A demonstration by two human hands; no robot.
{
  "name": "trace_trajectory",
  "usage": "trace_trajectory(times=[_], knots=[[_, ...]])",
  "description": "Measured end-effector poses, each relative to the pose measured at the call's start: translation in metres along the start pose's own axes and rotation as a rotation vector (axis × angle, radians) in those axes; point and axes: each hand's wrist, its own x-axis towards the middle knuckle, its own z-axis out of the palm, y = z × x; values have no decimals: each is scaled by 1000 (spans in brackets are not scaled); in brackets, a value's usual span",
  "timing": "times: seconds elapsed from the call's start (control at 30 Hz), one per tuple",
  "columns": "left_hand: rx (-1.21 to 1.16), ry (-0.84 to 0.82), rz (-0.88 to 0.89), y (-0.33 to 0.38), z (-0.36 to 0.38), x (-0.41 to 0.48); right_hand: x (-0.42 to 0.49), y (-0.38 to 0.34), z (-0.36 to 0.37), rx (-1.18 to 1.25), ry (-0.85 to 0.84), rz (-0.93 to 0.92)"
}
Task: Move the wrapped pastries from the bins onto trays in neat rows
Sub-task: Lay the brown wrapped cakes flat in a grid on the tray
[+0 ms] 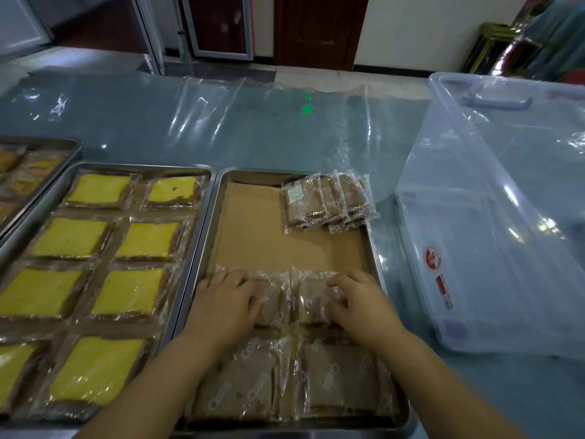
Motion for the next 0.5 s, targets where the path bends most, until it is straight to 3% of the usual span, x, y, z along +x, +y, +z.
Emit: trace_trajectory(times=[0.3,0.5], knots=[[-78,-32,136,4,-12,94,93,-6,-35,87,210,172],[-231,-93,118,22,-7,156,144,-3,-46,79,148,302]])
